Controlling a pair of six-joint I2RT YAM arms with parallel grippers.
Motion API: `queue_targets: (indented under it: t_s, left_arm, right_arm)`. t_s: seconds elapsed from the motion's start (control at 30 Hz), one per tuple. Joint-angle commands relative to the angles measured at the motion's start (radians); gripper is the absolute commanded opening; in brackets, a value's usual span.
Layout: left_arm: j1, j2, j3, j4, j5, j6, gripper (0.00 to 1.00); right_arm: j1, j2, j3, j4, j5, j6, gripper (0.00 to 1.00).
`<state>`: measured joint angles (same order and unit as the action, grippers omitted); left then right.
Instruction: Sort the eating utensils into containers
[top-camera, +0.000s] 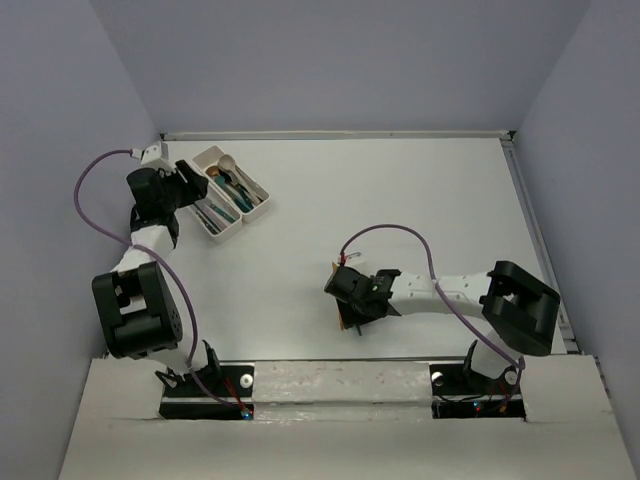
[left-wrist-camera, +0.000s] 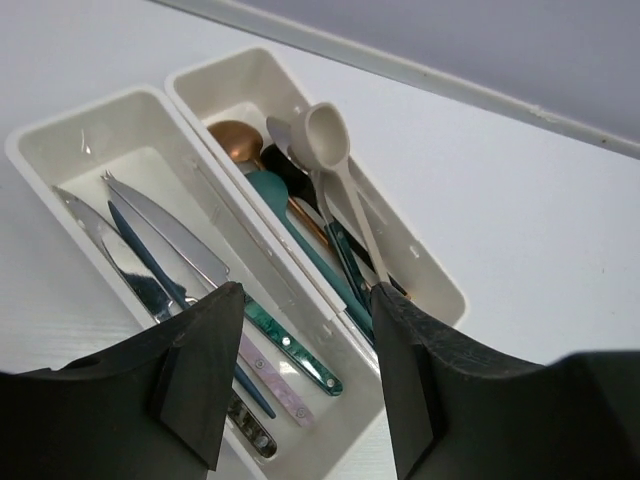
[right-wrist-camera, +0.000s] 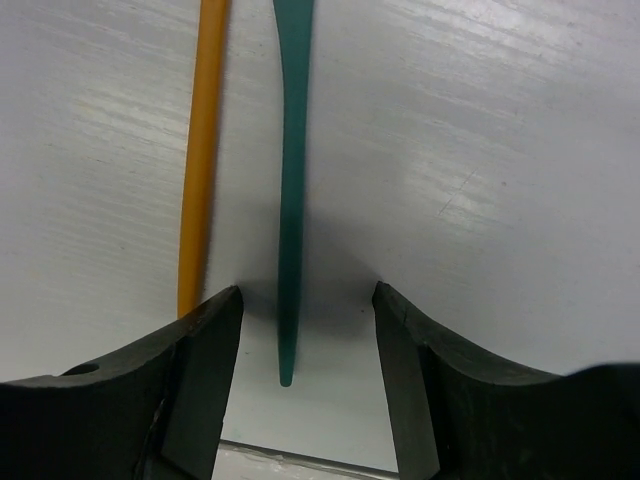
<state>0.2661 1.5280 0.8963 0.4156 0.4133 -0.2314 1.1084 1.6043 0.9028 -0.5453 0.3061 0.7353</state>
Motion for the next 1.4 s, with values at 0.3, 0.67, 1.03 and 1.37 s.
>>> queue_targets:
  t_s: [0.3, 0.67, 1.03, 1.37]
  left_arm:
    - [0.007, -0.311, -0.079, 0.008, 0.041, 0.081, 0.66]
    - [-0.184, -0.407, -0.002, -0.273, 0.223, 0.325, 0.67]
    - [-0.424, -0.465, -0.033, -0.258, 0.392, 0.301, 0.73]
    - [-0.43, -0.468, -0.085, -0.175, 0.406, 0.262, 0.75]
  right_arm:
    - [0.001, 0.108, -0.002, 0.03, -0.001, 0.013, 0.0]
    - [0.001, -0.242, 0.013, 0.125, 0.512, -0.145, 0.0]
    - [0.001, -0.144, 0.149, 0.988, 0.433, -0.835, 0.0]
    - [0.001, 0.082, 0.372, 1.035, 0.257, -0.821, 0.0]
